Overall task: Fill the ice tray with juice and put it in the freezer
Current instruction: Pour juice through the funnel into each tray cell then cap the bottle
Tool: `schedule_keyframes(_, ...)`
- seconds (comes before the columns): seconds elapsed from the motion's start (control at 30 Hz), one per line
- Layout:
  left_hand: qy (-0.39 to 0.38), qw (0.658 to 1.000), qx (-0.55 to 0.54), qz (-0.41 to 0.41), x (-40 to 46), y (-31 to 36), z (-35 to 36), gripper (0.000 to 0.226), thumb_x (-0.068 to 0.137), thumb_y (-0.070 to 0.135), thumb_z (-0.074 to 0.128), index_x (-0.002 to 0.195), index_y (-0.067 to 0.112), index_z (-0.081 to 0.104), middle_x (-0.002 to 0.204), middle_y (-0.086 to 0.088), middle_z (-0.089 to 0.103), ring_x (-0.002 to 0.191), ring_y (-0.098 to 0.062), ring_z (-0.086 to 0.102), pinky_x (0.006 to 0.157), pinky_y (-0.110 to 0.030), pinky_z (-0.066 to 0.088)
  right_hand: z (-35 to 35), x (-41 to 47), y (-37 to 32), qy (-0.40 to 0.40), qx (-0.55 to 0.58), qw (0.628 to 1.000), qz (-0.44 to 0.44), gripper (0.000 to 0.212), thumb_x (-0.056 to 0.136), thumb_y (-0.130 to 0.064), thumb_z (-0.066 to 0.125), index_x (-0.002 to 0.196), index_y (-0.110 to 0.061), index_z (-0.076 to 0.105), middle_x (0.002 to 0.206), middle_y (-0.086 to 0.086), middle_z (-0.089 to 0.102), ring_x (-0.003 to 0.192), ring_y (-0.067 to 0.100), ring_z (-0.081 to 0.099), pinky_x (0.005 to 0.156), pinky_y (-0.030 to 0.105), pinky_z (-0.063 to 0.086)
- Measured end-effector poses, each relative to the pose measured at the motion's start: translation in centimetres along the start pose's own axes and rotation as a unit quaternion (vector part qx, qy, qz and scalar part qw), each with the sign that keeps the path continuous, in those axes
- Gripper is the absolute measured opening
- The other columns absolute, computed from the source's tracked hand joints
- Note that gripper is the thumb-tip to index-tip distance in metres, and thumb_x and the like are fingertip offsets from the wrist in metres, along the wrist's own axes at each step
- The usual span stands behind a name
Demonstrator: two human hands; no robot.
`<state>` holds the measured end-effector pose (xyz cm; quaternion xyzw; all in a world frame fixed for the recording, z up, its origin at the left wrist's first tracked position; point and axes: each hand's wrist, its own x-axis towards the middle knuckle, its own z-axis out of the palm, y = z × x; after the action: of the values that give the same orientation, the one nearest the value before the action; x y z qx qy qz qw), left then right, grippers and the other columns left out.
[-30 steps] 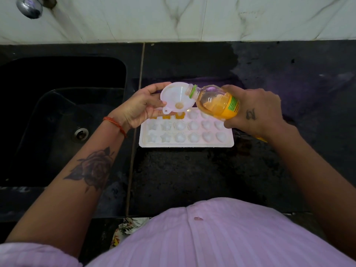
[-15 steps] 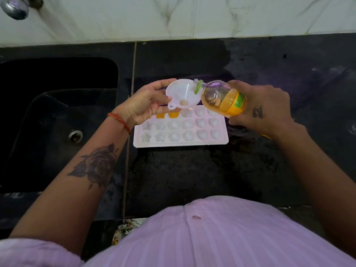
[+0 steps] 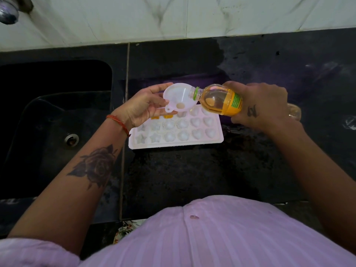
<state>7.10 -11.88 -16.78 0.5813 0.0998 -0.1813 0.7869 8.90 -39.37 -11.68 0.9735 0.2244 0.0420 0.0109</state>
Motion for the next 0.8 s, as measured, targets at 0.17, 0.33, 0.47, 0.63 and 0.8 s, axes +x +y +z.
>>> schedule_keyframes(0.17, 0.001, 1.000, 0.006, 0.001, 0.1, 0.0, 0.0, 0.046, 0.085, -0.013, 0.045, 0.119, 0.015, 0.058, 0.117, -0.009, 0.063, 0.096, -0.021, 0.069, 0.069, -0.029, 0.058, -0.1, 0.1, -0.1, -0.003, -0.003, 1.000, -0.001, 0.075, 0.071, -0.038, 0.073, 0.136, -0.035, 0.036, 0.103, 0.010, 0.064, 0.091, 0.035, 0.059, 0.068, 0.036, 0.031)
schedule_keyframes(0.33, 0.004, 1.000, 0.007, 0.000, 0.0, 0.0, 0.0, 0.046, 0.085, -0.012, 0.046, 0.120, 0.015, 0.058, 0.120, -0.011, 0.062, 0.101, -0.023, 0.068, 0.071, -0.030, 0.059, -0.1, 0.3, -0.2, -0.009, 0.016, 1.000, 0.002, 0.077, 0.069, -0.040, 0.074, 0.136, -0.035, 0.035, 0.102, 0.010, 0.064, 0.091, 0.033, 0.058, 0.069, 0.035, 0.031)
schedule_keyframes(0.47, 0.003, 1.000, 0.009, 0.003, 0.0, 0.1, -0.1, 0.047, 0.084, -0.013, 0.046, 0.120, 0.015, 0.058, 0.121, -0.012, 0.061, 0.104, -0.025, 0.067, 0.074, -0.033, 0.059, 0.0, 0.2, -0.2, -0.002, 0.064, 0.998, 0.000, 0.078, 0.066, -0.043, 0.076, 0.135, -0.032, 0.041, 0.099, 0.010, 0.067, 0.088, 0.034, 0.061, 0.069, 0.033, 0.034)
schedule_keyframes(0.63, -0.009, 1.000, 0.000, 0.008, -0.1, 0.3, 0.0, 0.047, 0.085, -0.014, 0.045, 0.120, 0.014, 0.058, 0.119, -0.010, 0.063, 0.103, -0.025, 0.067, 0.073, -0.032, 0.059, 0.2, -0.1, 0.0, -0.001, 0.119, 0.993, 0.017, 0.080, 0.060, -0.046, 0.077, 0.131, -0.034, 0.043, 0.097, 0.009, 0.068, 0.087, 0.035, 0.062, 0.068, 0.032, 0.036)
schedule_keyframes(0.8, -0.017, 1.000, 0.000, 0.007, 0.3, 0.5, 0.8, 0.046, 0.086, -0.013, 0.044, 0.121, 0.014, 0.057, 0.125, -0.013, 0.061, 0.108, -0.028, 0.064, 0.075, -0.034, 0.059, 0.4, -0.6, 0.8, 0.014, 0.129, 0.991, 0.031, 0.082, 0.056, -0.043, 0.080, 0.130, -0.034, 0.045, 0.095, 0.008, 0.069, 0.085, 0.035, 0.062, 0.067, 0.031, 0.033)
